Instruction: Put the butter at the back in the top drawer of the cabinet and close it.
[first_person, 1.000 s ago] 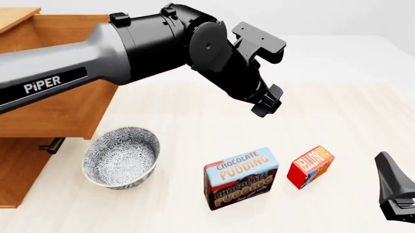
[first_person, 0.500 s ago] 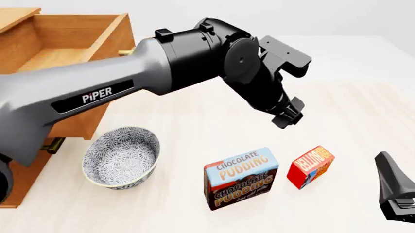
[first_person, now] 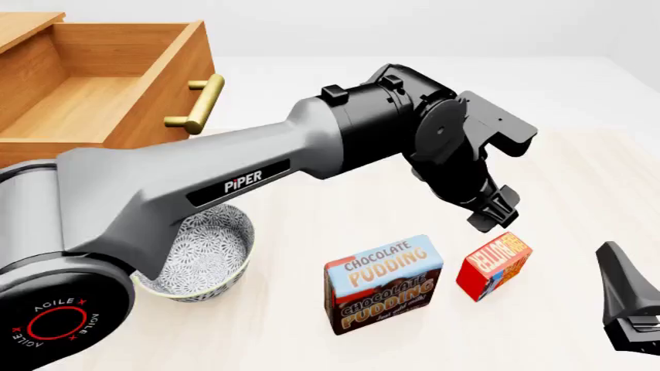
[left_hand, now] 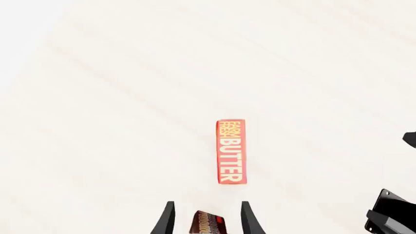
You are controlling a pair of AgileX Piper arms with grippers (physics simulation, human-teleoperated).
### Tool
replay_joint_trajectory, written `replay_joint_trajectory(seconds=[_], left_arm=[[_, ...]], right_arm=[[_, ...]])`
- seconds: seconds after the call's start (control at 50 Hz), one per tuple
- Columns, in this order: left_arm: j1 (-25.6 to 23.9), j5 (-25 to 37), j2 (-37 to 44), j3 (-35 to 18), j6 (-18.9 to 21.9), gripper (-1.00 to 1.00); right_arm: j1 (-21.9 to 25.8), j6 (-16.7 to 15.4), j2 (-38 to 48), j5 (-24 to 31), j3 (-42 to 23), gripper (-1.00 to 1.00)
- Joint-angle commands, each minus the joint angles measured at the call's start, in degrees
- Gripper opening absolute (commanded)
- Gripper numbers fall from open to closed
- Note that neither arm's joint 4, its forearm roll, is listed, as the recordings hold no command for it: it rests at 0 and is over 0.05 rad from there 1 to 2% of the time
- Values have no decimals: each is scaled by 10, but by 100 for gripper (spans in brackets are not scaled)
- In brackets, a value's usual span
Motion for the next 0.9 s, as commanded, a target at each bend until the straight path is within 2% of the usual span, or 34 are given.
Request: replay_joint_trajectory(seconds=[0.02, 0.66, 0.9], left_arm=[[-17, 14, 41, -41, -8, 100], [-33, 36, 91, -93, -17, 100], [-32, 37, 96, -95, -20, 100]], right_arm=[[0, 0, 0, 0, 0, 100], [0, 0, 0, 0, 0, 100], [0, 0, 0, 0, 0, 100]])
